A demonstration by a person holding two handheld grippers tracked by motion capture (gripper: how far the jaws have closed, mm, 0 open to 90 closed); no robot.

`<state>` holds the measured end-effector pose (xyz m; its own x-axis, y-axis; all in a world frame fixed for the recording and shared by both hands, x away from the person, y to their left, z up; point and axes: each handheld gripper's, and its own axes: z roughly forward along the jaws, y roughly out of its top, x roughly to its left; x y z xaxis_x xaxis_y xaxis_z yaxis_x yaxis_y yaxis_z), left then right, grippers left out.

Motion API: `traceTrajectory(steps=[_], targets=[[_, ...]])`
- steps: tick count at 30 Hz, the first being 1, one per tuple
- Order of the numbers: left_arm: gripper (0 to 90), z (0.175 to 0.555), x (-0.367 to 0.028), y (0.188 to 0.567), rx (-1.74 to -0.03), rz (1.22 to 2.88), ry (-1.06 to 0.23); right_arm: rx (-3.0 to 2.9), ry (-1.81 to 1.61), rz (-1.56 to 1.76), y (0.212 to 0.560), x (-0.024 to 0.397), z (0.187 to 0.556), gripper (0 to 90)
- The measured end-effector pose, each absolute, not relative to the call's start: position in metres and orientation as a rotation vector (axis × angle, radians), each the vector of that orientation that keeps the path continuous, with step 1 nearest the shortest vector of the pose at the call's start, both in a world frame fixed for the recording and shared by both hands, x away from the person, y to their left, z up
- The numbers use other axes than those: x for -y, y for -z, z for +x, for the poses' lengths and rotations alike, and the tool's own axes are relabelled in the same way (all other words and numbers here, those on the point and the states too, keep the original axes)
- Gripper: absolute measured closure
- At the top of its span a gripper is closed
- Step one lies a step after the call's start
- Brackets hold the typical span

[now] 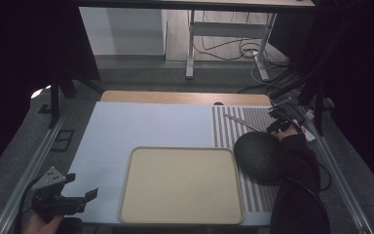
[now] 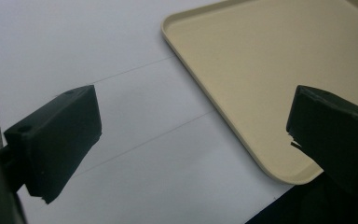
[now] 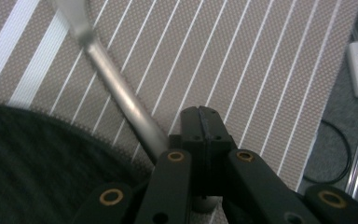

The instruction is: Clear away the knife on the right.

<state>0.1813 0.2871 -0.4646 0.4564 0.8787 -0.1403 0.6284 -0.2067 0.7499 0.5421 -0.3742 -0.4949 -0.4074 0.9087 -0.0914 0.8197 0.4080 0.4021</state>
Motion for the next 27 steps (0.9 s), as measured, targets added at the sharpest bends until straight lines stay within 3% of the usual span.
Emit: traceTrajectory(steps=[9,11,14,15,16,21,23,27], targets=[[2.8,0.182,-0.287,0.465,-1.261,1.935,-0.411,-2.455,-0.385,1.545,0.491,0.380,0.538,89.1],[2.8,0.182,-0.287,0.465,-1.262,1.936,-0.411,-2.392,-0.414,1.553,0.483,0.381,0.539,81.3],[2.9,0.182,-0.286,0.465,-1.261,1.940,-0.412,-2.291,-0.582,1.609,0.469,0.380,0.541,61.4],[2.8,0.182,-0.286,0.465,-1.262,1.940,-0.412,-2.265,-0.632,1.663,0.466,0.379,0.543,40.3],[2.8,0.182,-0.286,0.465,-1.262,1.940,-0.412,-2.265,-0.632,1.663,0.466,0.379,0.543,40.3],[2.8,0.182,-0.286,0.465,-1.263,1.941,-0.411,-2.275,-0.648,1.668,0.473,0.366,0.549,5.3],[2.8,0.182,-0.286,0.465,-1.263,1.943,-0.411,-2.305,-0.613,1.628,0.477,0.358,0.551,0.0],[2.8,0.182,-0.286,0.465,-1.263,1.943,-0.412,-2.338,-0.549,1.589,0.486,0.343,0.555,0.0]])
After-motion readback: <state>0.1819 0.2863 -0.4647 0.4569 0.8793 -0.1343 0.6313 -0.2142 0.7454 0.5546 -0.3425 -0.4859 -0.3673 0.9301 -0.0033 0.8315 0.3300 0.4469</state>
